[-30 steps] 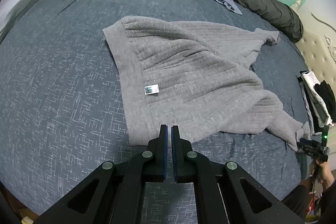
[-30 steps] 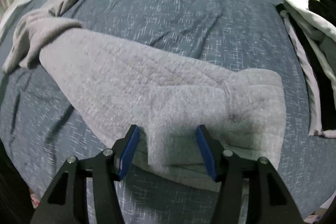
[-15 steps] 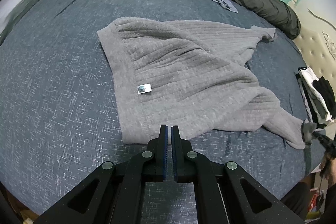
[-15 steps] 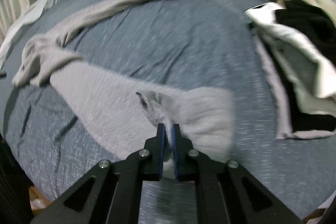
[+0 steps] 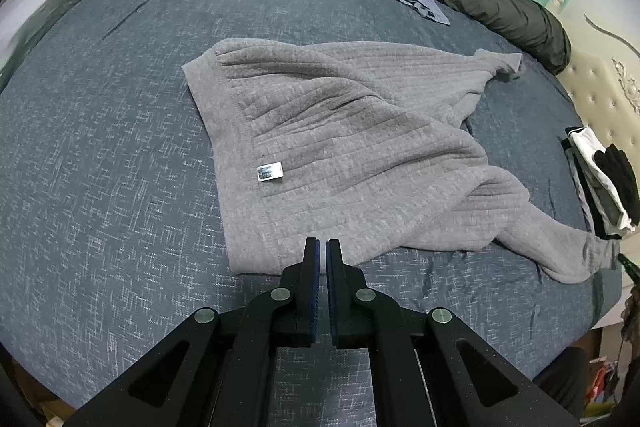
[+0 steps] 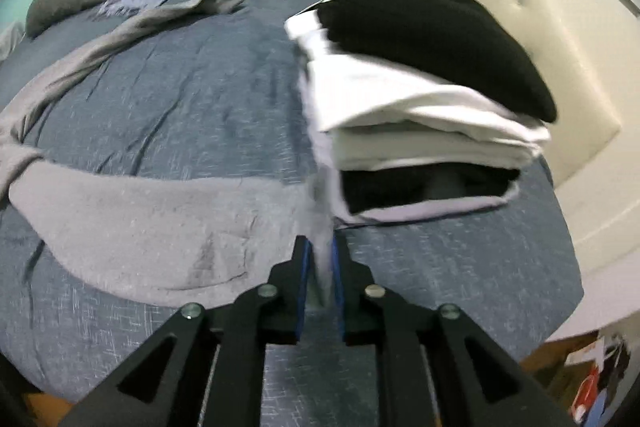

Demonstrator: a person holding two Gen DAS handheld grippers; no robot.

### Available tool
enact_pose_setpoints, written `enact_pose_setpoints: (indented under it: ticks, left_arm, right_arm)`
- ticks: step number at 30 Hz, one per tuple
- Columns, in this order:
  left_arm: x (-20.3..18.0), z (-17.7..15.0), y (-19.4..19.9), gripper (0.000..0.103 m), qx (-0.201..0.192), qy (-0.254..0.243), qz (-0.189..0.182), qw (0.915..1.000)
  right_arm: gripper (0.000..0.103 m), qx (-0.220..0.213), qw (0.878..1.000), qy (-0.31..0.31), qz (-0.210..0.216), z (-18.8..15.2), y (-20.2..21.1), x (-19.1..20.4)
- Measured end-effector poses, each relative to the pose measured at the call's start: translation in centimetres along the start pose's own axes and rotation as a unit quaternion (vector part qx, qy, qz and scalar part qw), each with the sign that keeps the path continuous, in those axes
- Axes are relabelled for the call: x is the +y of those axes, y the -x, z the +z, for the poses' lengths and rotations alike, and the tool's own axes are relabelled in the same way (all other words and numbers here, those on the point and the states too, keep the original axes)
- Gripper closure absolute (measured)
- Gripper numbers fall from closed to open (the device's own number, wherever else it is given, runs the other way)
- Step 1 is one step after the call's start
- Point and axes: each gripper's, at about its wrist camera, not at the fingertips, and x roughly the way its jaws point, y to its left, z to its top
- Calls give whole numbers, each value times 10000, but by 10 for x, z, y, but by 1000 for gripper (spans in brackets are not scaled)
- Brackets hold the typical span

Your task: Fold clothes

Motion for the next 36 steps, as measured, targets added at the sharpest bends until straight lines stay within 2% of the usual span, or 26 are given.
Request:
enact_pose_setpoints:
  ticks: [3, 5, 7, 8, 9, 11, 12, 14, 20, 31, 36]
  left_arm:
    - [0, 1, -1, 99, 21, 12, 37, 10000]
    - [3, 1, -3, 98, 42, 36, 49, 10000]
    - [7, 1, -6, 94, 80, 85, 93, 9999]
    - [10, 1, -7, 87, 99, 114, 121, 9998]
    - [14, 1, -9, 75, 110, 163, 156, 9997]
    - [23, -1, -10, 59, 101, 267, 178, 9994]
    - [28, -2, -11, 57, 101, 309, 185, 9993]
    - [37, -4, -14, 56, 134, 379, 251, 9989]
    - [56, -15, -29, 52, 306, 455, 212, 9983]
    - [58, -17, -58, 50, 360, 389, 9, 9986]
    - [58, -16, -70, 50, 363, 352, -80, 9987]
  right_arm:
    - [87, -301, 9994, 61, 147, 4, 14, 6]
    - [78, -390, 9983, 202, 371, 10, 18, 21]
    - [74, -417, 9965, 360, 624, 16, 20, 38]
    - [73, -378, 9954, 447, 760, 19, 17, 49]
    - [72, -339, 9940, 533, 895, 22, 15, 59]
    - [65, -222, 9901, 666, 1212, 29, 7, 83]
    - [63, -162, 9879, 726, 1358, 31, 2, 94]
    - [59, -21, 9822, 958, 1612, 37, -10, 121]
    - [54, 328, 9686, 1561, 1908, 50, -36, 184]
    - [45, 673, 9527, 1894, 2279, 69, -75, 243]
    - [43, 804, 9475, 2259, 2117, 65, -93, 270]
